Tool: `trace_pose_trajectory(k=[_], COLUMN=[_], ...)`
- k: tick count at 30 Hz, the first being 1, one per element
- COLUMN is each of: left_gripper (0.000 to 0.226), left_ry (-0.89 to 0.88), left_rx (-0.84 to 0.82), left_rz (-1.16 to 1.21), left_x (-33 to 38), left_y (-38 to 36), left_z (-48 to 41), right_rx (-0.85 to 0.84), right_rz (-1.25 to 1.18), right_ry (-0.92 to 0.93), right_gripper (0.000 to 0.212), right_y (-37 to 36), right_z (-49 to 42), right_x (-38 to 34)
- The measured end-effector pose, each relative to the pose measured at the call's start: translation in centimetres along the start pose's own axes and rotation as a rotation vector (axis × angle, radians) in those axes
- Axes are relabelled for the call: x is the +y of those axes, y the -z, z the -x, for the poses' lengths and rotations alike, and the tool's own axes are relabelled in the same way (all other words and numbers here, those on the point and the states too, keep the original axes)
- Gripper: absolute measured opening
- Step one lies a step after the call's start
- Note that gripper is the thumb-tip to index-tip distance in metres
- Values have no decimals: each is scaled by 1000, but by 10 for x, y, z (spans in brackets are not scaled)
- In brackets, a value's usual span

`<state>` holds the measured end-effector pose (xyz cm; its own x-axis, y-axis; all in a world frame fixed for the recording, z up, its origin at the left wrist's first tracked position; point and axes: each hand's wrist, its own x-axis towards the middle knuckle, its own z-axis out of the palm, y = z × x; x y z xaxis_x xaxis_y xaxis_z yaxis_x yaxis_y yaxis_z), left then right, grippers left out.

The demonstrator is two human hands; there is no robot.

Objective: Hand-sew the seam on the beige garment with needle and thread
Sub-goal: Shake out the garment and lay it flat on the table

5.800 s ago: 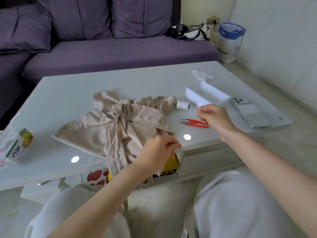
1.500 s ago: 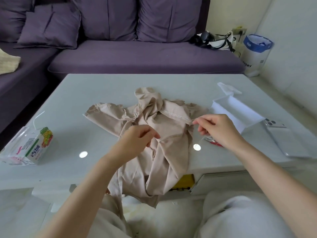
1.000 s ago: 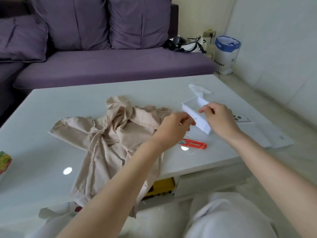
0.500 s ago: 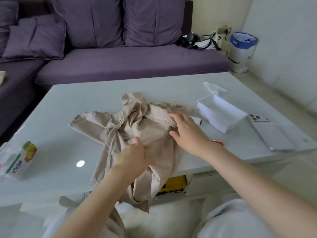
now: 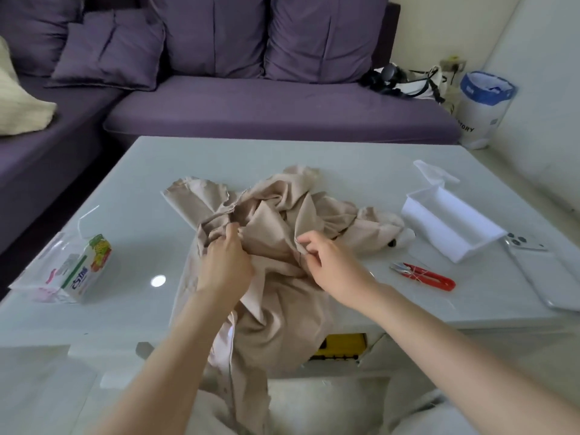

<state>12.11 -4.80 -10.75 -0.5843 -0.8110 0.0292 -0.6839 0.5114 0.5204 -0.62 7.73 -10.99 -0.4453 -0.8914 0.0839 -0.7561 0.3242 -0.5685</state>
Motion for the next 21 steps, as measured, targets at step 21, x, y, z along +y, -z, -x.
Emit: trace_pose_trajectory(k=[21], left_gripper=[12], left_ry=[-376], left_rx=[128], left_rz=[596], left_x=[48], left_y=[-15], left_z=[28], right_rx=[38], right_rz=[87], right_ry=[-173], right_gripper=[42], right_y=[16], right_z=[8], right_x=[61])
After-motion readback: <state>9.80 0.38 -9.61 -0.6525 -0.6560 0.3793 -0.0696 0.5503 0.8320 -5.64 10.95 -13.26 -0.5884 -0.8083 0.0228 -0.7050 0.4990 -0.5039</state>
